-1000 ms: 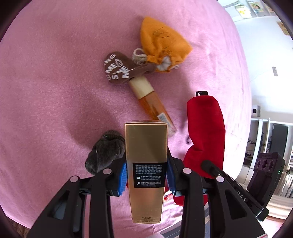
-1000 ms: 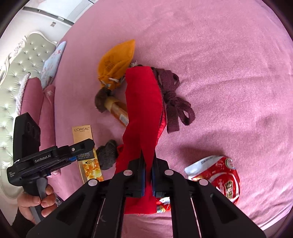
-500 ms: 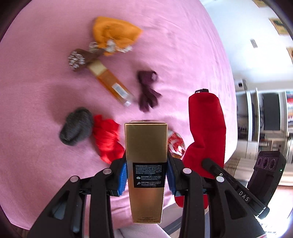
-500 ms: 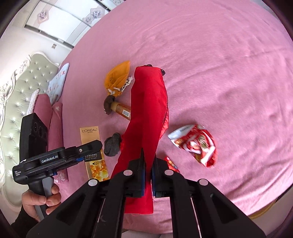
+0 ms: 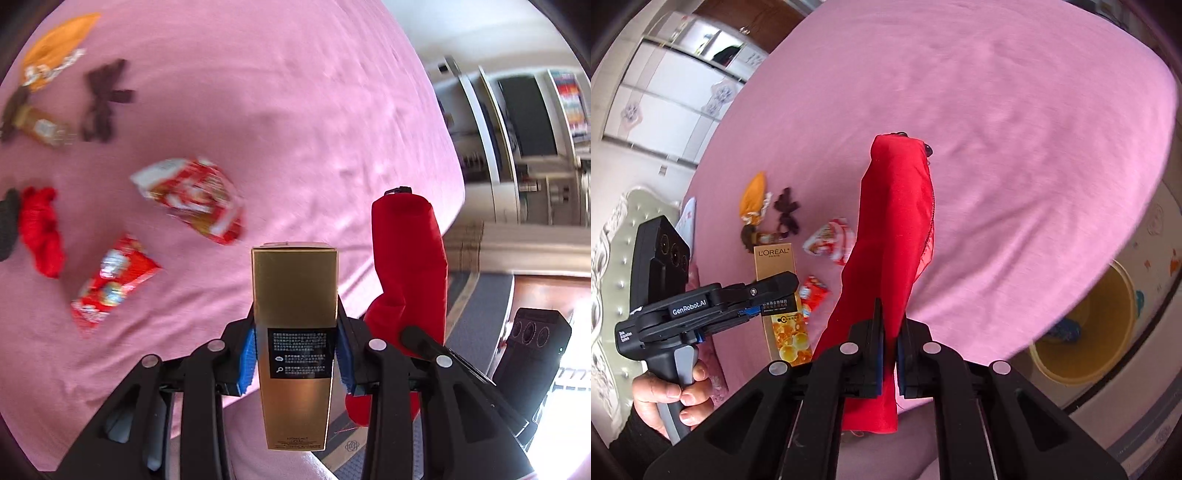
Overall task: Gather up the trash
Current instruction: 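Carry the gold box and red pouch to the yellow bucket and release both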
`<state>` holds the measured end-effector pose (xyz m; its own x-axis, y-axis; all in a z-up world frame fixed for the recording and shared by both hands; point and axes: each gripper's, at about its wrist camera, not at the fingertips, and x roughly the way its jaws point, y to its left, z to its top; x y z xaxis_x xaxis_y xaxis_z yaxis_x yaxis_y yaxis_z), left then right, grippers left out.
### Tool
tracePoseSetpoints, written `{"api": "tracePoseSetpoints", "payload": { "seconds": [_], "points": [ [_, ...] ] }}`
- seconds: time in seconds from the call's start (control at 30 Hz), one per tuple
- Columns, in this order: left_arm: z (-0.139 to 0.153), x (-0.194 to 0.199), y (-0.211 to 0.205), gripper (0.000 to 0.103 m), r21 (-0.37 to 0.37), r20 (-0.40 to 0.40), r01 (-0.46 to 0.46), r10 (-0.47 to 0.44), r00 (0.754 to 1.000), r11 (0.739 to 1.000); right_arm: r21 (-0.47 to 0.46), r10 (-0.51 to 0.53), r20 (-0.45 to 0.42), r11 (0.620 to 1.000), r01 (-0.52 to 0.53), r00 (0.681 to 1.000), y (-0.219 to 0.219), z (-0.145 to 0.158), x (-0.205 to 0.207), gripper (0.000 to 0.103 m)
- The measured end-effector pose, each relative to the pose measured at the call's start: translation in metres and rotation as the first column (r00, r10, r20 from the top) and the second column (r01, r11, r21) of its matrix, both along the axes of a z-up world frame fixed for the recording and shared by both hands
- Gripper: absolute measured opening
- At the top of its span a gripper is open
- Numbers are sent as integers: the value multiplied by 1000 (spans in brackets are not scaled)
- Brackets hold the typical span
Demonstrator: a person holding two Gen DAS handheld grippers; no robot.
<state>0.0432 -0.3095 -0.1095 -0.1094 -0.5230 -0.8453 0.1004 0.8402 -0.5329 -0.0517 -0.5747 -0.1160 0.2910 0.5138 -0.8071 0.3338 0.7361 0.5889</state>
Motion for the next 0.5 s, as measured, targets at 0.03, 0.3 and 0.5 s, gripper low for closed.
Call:
{"api": "tracePoseSetpoints", "payload": {
  "seconds": [0.03,0.3,0.5],
  "points": [
    [-3,-4,-17,35,0,-9,25,-25,1000,1000,0,-20,-10,1000,20,1000,-10,-3,-8,6],
    [-29,-39,-131,36,11,-54,208,-207,977,978,-11,-189,-95,982,189,977,-96,-36,-80,6],
    [-57,-77,-212,36,22,-85,341,-338,937,940,1,-285,-161,957,289,945,-137,-68,-125,6]
  ]
}}
